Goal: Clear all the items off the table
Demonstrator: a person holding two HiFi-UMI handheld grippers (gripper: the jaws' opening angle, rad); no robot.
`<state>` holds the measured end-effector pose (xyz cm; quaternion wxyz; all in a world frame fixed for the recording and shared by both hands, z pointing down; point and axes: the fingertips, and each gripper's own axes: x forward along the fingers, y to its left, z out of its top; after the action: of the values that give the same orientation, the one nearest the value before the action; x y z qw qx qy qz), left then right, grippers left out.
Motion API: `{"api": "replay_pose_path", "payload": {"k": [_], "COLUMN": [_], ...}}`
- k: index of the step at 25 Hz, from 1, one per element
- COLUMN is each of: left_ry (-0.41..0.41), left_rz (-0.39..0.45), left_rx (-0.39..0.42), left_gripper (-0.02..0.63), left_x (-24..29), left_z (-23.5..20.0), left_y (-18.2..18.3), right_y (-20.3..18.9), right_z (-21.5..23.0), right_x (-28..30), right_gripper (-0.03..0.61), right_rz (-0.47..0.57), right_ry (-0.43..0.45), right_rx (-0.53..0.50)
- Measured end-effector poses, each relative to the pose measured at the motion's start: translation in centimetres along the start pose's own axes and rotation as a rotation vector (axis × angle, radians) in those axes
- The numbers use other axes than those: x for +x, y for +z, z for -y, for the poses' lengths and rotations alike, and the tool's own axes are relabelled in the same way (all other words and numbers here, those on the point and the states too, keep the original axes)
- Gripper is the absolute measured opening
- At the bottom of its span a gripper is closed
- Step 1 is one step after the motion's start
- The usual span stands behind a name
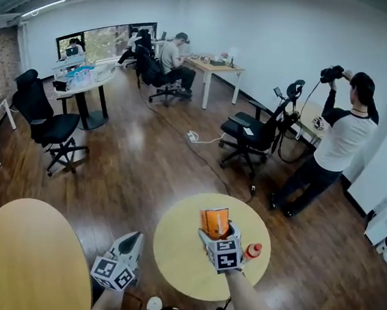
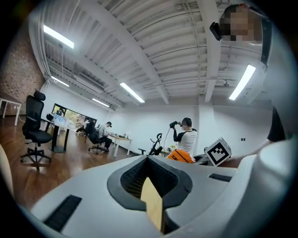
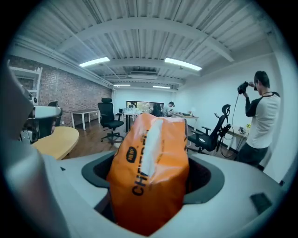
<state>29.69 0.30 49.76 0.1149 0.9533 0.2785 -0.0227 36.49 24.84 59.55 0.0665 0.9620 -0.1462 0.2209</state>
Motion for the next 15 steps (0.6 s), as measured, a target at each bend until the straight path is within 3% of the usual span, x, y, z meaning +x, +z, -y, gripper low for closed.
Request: {"api": "replay_pose_path", "payload": {"k": [8,15], "left_ry": [-0.084,-0.091], "left_rz": [-0.052,-0.177], "left_rx": [-0.044,-0.096], "left_gripper": [-0.009,-0.009], "left_x": [5.0,4.6], "left_z": [-1.4,-3.1], "left_y": [-2.3,-6.6], "right_y": [-3.6,-10.6], "right_z": [1.7,-0.4], "right_x": [1.6,4.4], "right_gripper": [0.439,0.442], "right_rz": [-0.103,-0.258], "right_ry": [-0.056,-0.043], "right_rx": [0.063,0.122]}}
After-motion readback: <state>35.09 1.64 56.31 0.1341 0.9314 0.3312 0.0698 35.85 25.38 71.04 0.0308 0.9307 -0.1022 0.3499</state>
